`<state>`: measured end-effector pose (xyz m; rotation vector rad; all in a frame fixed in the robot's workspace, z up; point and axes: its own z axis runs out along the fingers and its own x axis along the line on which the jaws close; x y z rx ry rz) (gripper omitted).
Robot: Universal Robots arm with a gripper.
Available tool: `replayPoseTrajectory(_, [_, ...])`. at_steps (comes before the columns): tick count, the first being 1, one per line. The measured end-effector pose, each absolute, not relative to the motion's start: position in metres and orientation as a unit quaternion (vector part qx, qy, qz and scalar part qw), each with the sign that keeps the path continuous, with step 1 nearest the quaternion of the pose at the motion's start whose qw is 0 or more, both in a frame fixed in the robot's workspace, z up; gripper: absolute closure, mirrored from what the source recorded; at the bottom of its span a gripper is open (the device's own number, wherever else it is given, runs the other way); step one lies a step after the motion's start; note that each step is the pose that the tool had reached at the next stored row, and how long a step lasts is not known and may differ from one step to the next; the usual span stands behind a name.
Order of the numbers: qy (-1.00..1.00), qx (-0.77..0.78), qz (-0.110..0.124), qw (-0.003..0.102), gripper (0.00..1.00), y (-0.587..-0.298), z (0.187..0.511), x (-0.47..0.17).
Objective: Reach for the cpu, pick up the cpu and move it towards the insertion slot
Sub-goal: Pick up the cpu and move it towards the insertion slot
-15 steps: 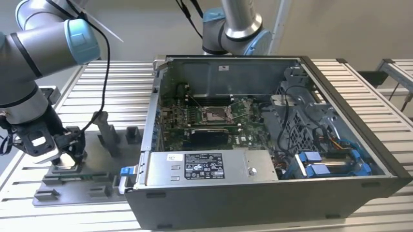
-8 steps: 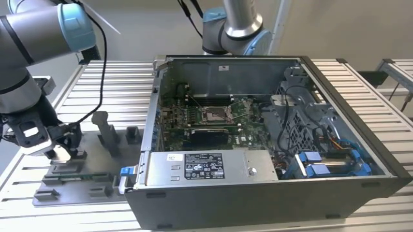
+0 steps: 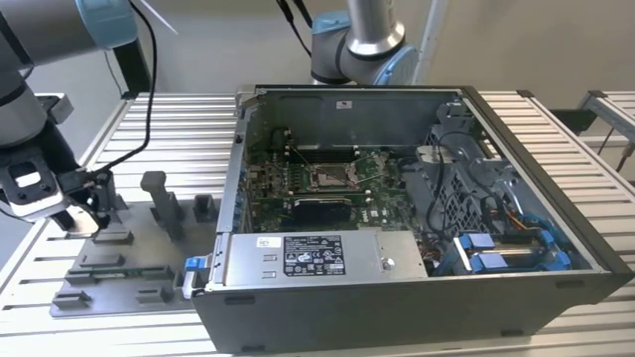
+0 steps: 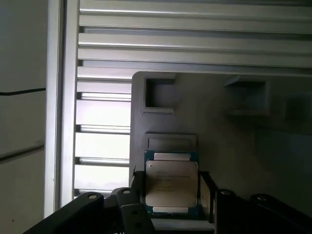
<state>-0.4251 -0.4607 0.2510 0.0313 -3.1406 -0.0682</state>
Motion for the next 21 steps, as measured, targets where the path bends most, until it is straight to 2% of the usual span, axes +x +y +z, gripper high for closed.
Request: replayPoseTrajectory(21, [-1.0, 0.01, -0.022, 0.0, 1.0, -0.461, 0.346, -0.425])
